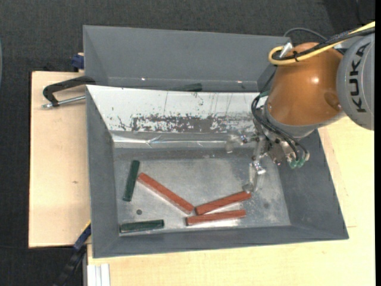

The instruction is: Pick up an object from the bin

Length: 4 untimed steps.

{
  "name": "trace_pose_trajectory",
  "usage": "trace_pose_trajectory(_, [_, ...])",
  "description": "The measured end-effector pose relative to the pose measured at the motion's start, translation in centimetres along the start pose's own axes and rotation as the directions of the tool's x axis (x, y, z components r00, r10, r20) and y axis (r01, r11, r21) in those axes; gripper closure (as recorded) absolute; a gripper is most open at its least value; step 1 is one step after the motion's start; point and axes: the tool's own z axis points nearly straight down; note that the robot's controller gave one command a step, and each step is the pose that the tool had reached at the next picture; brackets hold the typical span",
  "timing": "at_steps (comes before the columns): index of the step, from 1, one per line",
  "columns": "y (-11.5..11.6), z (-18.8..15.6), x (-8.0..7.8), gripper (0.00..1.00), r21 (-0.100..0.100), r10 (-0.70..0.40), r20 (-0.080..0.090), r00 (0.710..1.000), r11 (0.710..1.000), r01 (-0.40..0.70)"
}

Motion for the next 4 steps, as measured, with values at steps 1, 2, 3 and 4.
trace_pose_trajectory(1, [1.0,5.1,2.1,0.0,0.001,0.027,0.003,1.0,1.0,-0.027])
trace_pose_trajectory(2, [3.9,10.4,0.4,0.0,0.001,0.018,-0.002,1.0,1.0,-0.018])
trace_pose_trajectory(3, [2.4,11.2,4.0,1.0,0.001,0.17,-0.005,0.985,0.986,-0.17])
trace_pose_trajectory(4, [2.4,11.2,4.0,1.0,0.001,0.17,-0.005,0.986,0.986,-0.17])
